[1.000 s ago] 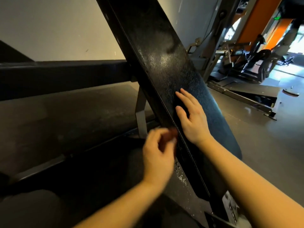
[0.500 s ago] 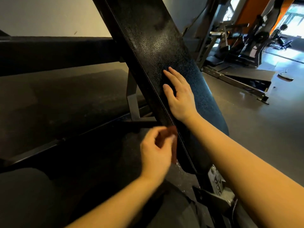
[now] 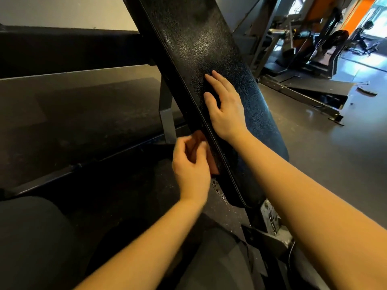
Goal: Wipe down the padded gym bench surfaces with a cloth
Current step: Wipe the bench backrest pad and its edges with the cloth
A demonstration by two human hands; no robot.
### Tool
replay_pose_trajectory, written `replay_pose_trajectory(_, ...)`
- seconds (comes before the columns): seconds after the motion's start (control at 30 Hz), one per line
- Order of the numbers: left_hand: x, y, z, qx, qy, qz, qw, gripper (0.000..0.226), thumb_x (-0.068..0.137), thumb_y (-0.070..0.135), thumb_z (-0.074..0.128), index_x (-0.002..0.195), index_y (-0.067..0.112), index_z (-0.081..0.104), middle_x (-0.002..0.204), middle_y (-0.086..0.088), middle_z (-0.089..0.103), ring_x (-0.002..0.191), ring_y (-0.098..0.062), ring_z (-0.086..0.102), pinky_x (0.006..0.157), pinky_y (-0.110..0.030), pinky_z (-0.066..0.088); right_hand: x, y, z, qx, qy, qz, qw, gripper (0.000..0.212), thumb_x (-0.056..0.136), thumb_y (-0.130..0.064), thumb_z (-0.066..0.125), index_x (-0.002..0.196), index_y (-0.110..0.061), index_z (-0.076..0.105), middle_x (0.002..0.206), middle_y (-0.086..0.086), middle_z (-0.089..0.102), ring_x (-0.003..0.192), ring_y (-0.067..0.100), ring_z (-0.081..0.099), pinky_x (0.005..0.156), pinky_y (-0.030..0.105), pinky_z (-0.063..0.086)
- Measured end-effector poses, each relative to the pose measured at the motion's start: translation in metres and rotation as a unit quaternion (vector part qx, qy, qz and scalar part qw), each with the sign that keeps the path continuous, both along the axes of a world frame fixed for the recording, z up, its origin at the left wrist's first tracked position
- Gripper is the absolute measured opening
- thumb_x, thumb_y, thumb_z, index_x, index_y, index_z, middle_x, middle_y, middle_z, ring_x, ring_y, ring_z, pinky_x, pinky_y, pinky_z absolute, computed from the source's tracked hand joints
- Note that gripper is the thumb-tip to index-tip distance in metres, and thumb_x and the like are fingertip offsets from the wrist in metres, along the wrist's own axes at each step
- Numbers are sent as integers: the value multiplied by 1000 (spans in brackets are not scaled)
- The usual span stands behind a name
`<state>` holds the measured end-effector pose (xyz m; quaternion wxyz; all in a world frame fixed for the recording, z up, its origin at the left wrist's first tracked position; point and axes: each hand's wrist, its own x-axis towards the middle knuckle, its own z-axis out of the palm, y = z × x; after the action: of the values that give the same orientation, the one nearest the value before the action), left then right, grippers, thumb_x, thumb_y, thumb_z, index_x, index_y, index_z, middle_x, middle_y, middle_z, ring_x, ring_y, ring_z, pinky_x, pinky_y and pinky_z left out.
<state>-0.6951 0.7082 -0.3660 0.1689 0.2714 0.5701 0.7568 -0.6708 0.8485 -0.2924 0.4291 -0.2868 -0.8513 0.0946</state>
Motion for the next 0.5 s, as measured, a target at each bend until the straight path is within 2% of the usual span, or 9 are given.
replay_pose_trajectory(0.1,44,-34,-38,-54,5,-100,994,21,95,15,70,90,32,58,88,4,66,86,-12,65,79,-25,51,1,0,1,-5,-5,-6,1000,51,99,-37,47,146,-18,54,157,1,45,147,18,37,122,36,26)
replay_pose_trajectory(0.17,47,-41,-37,-67,7,-128,989,21,94,14,72,88,30,58,84,6,65,81,-8,65,75,-22,50,1,0,1,-7,-8,-5,1000,50,100,-36,48,147,-18,53,157,1,44,147,18,37,122,36,26)
replay_pose_trajectory(0.27,-5,-2,0,-26,17,-43,999,16,94,11,71,92,20,58,85,6,65,75,4,61,72,-12,46,1,1,0,-4,0,1,1000,51,99,-36,47,145,-17,55,156,3,46,146,19,39,122,36,27)
replay_pose_trajectory(0.37,-50,24,35,2,32,24,999,11,96,14,68,98,17,58,91,7,64,81,6,61,74,-8,46,1,2,-1,-2,1,-3,1000,51,99,-37,47,145,-18,55,156,1,45,146,18,38,121,34,27)
replay_pose_trajectory(0.43,-32,18,20,4,18,16,1000,12,96,13,68,97,19,58,92,5,65,83,3,62,75,-9,46,0,1,-1,1,5,-2,1000,52,98,-39,46,145,-18,55,156,1,46,145,18,39,121,36,28)
replay_pose_trajectory(0.5,3,-6,-9,-19,-3,-40,999,16,96,11,69,94,24,59,89,5,67,83,-1,64,74,-10,46,0,2,-1,-1,6,-2,1000,53,98,-40,45,145,-18,56,156,1,46,145,18,40,121,37,29)
